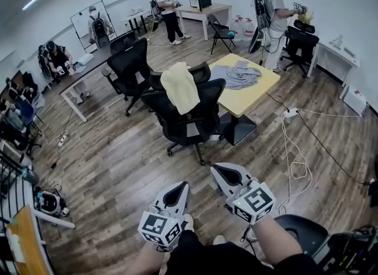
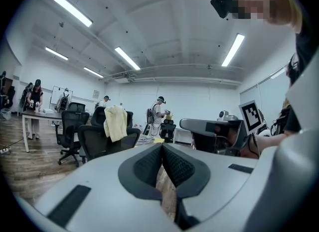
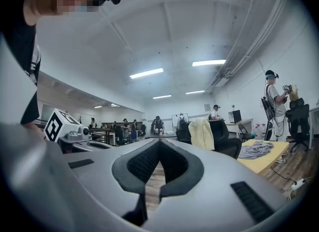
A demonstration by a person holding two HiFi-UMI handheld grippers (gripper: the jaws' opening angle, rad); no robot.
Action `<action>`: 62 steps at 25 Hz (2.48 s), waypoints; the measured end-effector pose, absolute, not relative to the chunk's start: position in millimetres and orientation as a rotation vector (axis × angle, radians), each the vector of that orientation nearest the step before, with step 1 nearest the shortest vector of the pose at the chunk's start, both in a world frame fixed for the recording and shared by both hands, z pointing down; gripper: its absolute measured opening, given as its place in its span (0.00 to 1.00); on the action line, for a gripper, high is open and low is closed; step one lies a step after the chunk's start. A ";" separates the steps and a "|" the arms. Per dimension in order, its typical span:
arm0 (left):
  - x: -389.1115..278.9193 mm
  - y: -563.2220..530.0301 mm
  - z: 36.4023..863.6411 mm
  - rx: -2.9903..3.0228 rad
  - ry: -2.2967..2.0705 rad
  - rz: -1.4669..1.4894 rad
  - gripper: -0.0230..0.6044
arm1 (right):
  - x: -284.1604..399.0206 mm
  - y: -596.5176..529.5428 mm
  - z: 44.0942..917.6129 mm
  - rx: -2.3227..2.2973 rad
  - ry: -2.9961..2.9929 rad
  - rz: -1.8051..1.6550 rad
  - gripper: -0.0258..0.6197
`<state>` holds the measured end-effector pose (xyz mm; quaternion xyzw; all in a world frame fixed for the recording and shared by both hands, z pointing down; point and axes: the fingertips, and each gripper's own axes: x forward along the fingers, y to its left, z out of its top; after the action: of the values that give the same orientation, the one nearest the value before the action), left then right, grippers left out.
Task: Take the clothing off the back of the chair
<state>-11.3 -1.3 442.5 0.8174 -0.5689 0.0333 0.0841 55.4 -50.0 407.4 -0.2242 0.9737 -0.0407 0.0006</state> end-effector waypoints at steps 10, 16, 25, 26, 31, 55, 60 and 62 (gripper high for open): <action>-58.5 -79.1 444.2 2.481 -1.640 0.073 0.06 | 1.8 -127.9 409.2 -0.766 3.061 -0.112 0.06; -105.4 -143.6 440.9 2.525 -1.592 0.073 0.06 | -40.5 -196.6 411.5 -0.850 3.041 -0.119 0.06; -168.4 -232.2 442.3 2.567 -1.529 0.057 0.06 | -96.7 -286.5 410.7 -0.988 3.020 -0.088 0.06; -174.1 -239.7 442.9 2.571 -1.520 0.057 0.06 | -102.4 -295.5 411.1 -1.004 3.014 -0.093 0.06; -198.4 -272.8 443.2 2.593 -1.476 0.052 0.06 | -125.8 -335.8 414.3 -1.062 2.979 -0.142 0.06; -231.3 -320.3 450.3 2.654 -1.363 0.056 0.06 | -152.9 -425.0 428.9 -1.333 2.896 -0.153 0.45; -230.0 -328.2 449.2 2.631 -1.415 0.050 0.06 | -159.2 -441.8 430.4 -1.320 2.923 -0.137 0.61; -230.5 -332.3 448.8 2.614 -1.448 0.044 0.06 | -163.2 -448.8 431.2 -1.308 2.939 -0.127 0.64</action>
<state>-230.5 -332.3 448.8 0.8722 -0.4830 0.0145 0.0765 -163.2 -448.8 431.2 -0.4061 0.9121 -0.0395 -0.0389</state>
